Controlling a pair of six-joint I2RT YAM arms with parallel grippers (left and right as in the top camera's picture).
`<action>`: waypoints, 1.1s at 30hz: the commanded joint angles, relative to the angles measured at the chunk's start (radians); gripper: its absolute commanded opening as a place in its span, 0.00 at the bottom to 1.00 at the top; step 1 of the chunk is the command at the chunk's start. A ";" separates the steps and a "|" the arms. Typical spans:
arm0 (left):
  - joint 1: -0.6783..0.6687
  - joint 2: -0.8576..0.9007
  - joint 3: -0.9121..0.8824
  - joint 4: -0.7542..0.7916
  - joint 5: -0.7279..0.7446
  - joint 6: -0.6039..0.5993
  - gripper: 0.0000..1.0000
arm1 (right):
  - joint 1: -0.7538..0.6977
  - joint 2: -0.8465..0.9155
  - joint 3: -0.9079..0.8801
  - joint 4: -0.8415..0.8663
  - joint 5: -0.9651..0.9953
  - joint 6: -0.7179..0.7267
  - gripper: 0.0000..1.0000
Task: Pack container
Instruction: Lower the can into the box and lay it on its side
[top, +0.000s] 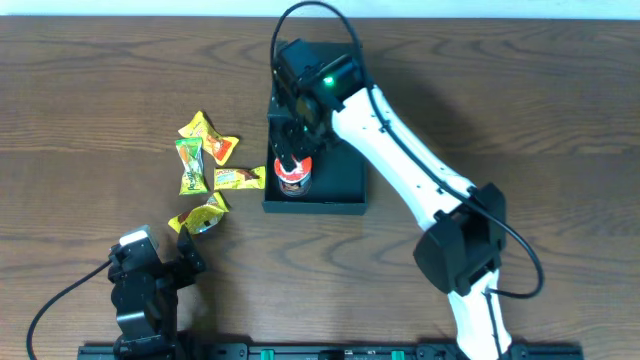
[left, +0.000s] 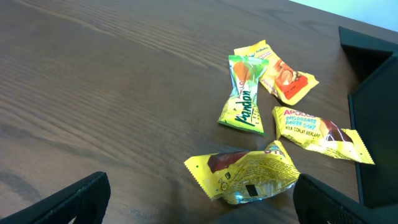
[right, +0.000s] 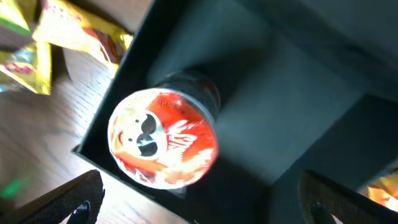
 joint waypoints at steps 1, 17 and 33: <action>0.001 -0.006 -0.014 0.002 -0.001 0.007 0.95 | 0.012 0.020 -0.010 -0.007 -0.010 -0.032 0.99; 0.001 -0.006 -0.015 0.002 -0.001 0.008 0.95 | 0.078 0.074 -0.012 -0.007 0.040 -0.093 0.99; 0.001 -0.006 -0.015 0.002 -0.001 0.007 0.95 | 0.053 0.119 -0.013 0.019 0.092 -0.056 0.80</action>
